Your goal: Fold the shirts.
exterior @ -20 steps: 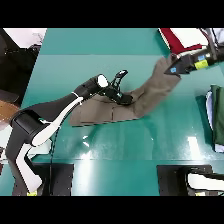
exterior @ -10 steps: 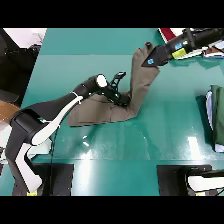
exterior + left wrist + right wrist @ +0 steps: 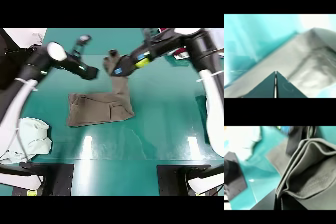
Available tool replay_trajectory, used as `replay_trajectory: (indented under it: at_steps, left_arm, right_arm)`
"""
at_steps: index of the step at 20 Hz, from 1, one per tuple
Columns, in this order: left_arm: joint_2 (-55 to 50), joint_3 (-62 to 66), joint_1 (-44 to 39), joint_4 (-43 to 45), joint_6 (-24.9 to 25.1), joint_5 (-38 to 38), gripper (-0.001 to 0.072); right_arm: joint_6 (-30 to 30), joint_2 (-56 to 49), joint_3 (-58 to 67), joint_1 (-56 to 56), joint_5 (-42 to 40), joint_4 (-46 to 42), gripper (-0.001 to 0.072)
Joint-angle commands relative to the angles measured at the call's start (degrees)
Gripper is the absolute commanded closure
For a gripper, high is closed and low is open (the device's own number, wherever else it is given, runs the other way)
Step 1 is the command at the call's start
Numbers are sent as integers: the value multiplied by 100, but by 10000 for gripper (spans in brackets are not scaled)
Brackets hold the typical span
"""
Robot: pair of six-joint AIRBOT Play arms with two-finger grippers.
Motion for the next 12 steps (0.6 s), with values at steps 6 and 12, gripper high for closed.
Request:
replay_trajectory:
  at_steps: [6, 12]
  left_arm:
    - [1665, 4, 1766, 839, -4, -396, 679]
    - [1714, -13, 1843, 743, -2, -826, 679]
  right_arm:
    - [-699, -1547, 9, 1672, -2579, 737, 159]
    - [-422, -1040, -153, 887, -833, -162, 167]
